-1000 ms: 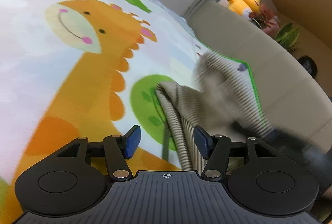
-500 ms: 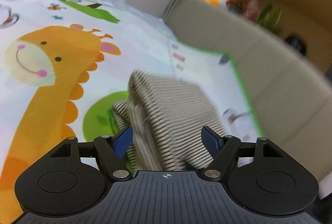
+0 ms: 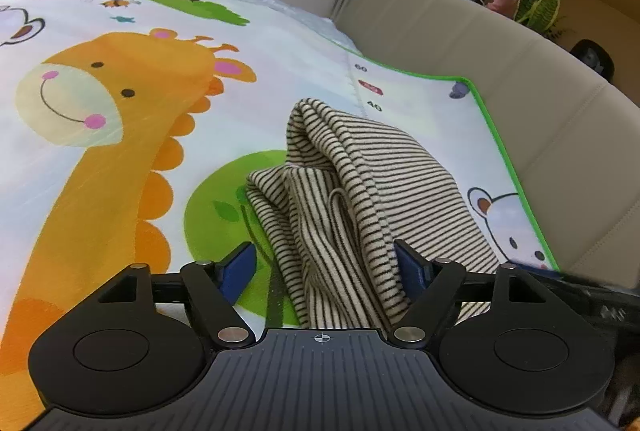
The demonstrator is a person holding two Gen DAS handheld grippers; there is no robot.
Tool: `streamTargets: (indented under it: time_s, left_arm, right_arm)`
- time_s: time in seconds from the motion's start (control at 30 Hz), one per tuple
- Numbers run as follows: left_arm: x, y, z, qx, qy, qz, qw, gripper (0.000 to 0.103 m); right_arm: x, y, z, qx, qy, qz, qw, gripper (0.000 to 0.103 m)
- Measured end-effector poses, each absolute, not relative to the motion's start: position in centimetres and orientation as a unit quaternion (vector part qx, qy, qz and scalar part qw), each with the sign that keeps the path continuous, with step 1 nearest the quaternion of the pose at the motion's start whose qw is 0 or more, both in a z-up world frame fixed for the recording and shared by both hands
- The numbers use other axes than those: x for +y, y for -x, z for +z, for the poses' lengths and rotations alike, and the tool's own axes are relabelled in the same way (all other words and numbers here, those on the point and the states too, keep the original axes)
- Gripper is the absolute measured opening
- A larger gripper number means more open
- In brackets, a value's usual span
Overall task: Fold clothes
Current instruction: 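Pinch the sweater fold with the right gripper and tuck it onto the stack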
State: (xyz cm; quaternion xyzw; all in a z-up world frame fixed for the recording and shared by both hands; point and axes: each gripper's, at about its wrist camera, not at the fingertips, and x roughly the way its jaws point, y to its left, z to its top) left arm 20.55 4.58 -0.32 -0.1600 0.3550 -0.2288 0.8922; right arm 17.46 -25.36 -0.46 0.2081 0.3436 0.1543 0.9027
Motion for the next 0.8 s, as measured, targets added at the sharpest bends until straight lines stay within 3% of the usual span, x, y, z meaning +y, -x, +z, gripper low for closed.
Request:
streamTargets:
  time_s: [0.03,0.07,0.1,0.23,0.43,0.8]
  left_arm:
    - [4.7,-20.6,-0.4,0.355,0.161,-0.229,0.892,0.081]
    - [4.8,-20.6,-0.5,0.356,0.163,-0.229,0.891,0.081]
    - [5.0,-20.6,-0.6,0.357,0.167,-0.230,0.890,0.081]
    - [6.0,-20.3,-1.1,0.357,0.183,-0.227,0.887,0.081]
    - [8.5,-20.4,-1.7,0.359,0.214,-0.219,0.882,0.083]
    - [8.2,-20.2,-1.9,0.353,0.201,-0.223,0.886,0.084]
  right_arm:
    - [-25.3,-18.0,-0.9,0.350,-0.230,0.162,0.894,0.074]
    - [-24.7,-18.3,-0.8,0.354,-0.235,0.176,0.888,0.064]
    - [-24.1,-18.6,-0.6,0.357,-0.237,0.188,0.884,0.062]
    - [-21.4,-17.4,2.4,0.318,-0.129,0.213,0.915,0.049]
    - [-17.0,-15.3,2.9,0.304,0.037,0.177,0.935,0.055]
    - [-16.9,-15.8,3.1,0.309,0.033,0.174,0.935,0.057]
